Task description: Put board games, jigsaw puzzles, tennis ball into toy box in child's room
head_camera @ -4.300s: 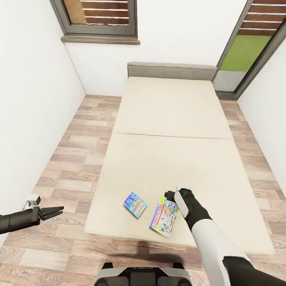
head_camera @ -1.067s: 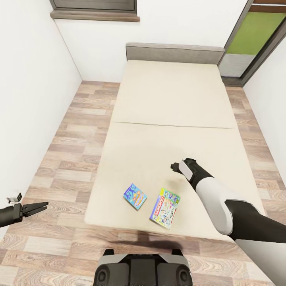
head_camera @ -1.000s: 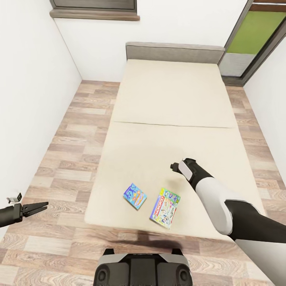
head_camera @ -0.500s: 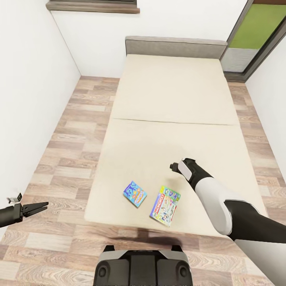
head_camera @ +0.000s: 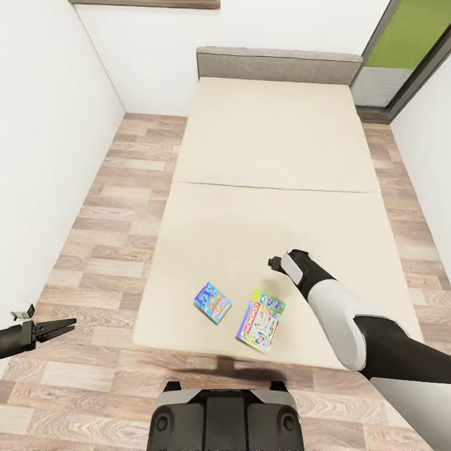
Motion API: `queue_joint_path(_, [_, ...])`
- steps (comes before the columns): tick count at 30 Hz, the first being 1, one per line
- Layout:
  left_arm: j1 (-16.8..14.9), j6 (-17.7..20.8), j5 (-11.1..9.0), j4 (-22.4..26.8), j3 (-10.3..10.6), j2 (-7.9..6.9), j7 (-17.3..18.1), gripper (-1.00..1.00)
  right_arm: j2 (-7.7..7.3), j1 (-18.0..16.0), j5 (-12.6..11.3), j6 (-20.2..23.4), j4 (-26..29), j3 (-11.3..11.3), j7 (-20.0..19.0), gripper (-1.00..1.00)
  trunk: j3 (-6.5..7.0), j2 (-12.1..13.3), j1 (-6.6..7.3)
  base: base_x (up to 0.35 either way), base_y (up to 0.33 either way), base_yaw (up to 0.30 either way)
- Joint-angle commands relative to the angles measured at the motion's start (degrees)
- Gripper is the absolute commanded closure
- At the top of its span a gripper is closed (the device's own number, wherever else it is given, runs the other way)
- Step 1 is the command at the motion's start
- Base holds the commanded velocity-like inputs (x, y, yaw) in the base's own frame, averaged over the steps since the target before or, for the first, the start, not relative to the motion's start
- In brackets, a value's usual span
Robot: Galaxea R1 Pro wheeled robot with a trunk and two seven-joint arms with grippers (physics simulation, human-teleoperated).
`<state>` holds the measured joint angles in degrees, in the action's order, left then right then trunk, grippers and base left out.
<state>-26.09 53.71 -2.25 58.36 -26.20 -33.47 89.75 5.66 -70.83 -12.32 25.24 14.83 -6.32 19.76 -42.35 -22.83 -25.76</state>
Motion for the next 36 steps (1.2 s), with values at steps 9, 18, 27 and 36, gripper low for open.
queue_joint_path(9, [-0.02,0.61,0.07,0.00,0.00,-0.02,0.25,-1.00,0.05,-0.01,-0.16,0.02,0.11,-0.36,0.28,-1.00,-0.92,-0.09,-0.03,0.000,0.000,0.000])
queue_joint_path(18, [-0.02,0.61,0.06,0.00,0.00,-0.02,0.25,-1.00,0.13,-0.01,-0.16,-0.02,0.09,-0.36,0.28,-1.00,-1.77,-0.09,-0.03,-0.033,0.000,0.000])
queue_joint_path(27, [-0.02,0.61,0.09,0.00,0.00,-0.02,0.25,-1.00,0.11,-0.01,-0.13,-0.02,0.05,-0.36,0.28,-1.00,-2.63,-0.09,-0.03,-0.050,0.000,0.000])
queue_joint_path(36, [-0.02,0.61,0.12,0.00,0.00,-0.02,0.25,-1.00,0.10,0.26,0.51,-0.24,0.11,-0.36,0.28,-1.00,-3.12,-0.09,-0.03,-0.179,0.000,0.000])
